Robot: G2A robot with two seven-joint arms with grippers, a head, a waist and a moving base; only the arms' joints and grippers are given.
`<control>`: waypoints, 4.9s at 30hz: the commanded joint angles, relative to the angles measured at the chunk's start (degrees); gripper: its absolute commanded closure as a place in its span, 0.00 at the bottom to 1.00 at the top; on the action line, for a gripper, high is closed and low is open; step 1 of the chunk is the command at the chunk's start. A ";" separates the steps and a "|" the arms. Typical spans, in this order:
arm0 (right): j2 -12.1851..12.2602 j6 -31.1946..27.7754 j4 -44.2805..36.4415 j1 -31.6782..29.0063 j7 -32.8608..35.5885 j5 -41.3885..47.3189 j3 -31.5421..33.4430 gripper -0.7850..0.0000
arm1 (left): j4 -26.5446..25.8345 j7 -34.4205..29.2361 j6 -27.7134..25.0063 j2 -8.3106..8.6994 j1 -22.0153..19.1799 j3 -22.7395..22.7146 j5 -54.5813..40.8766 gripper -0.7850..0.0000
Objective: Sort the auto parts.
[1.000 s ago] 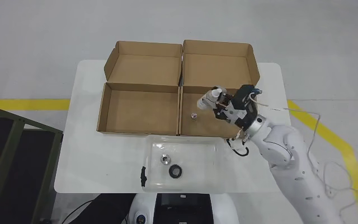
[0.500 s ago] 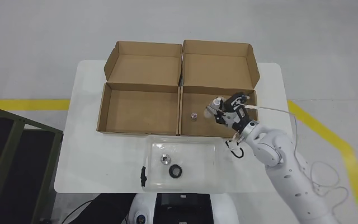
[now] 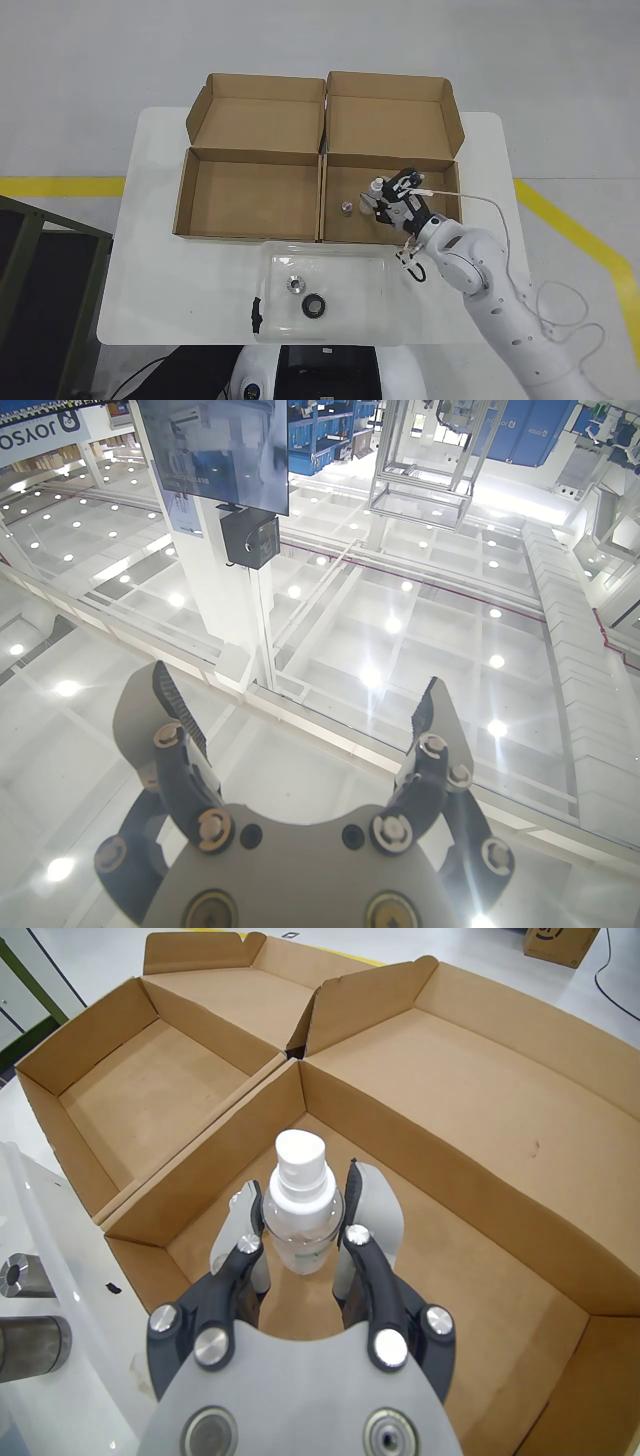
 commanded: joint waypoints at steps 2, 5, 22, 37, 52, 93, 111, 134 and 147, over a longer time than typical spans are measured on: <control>-0.13 0.17 0.08 -0.08 0.09 -0.07 -0.20 0.75 | 0.00 0.00 0.00 0.00 0.00 0.00 0.00 0.00; -0.25 0.28 0.25 -0.25 0.33 -0.21 -0.46 0.69 | 0.00 0.00 0.00 0.00 0.00 0.00 0.00 0.00; -0.20 1.21 -4.95 -2.80 1.84 -2.56 1.30 0.00 | 0.00 0.00 0.00 0.00 0.00 0.00 0.00 0.00; 1.27 -7.82 -24.01 -7.45 12.22 -3.53 5.77 0.00 | 0.00 0.00 0.00 0.00 0.00 0.00 0.00 0.00; 2.13 -23.36 -31.90 -10.37 16.73 -12.60 -2.31 0.00 | 0.00 0.00 0.00 0.00 0.00 0.00 0.00 0.00; 0.60 -24.57 -19.58 -3.37 26.66 -13.86 -16.03 0.12 | 0.00 0.00 0.00 0.00 0.00 0.00 0.00 0.00; -0.68 -23.45 -12.83 0.07 27.01 -9.34 -20.62 0.33 | 0.00 0.00 0.00 0.00 0.00 0.00 0.00 0.00; 0.78 -24.84 -17.27 -1.92 25.08 -4.45 -15.82 1.00 | 0.00 0.00 0.00 0.00 0.00 0.00 0.00 0.00; 2.37 -26.93 -18.64 -4.11 17.09 4.16 -7.32 1.00 | 0.00 0.00 0.00 0.00 0.00 0.00 0.00 0.00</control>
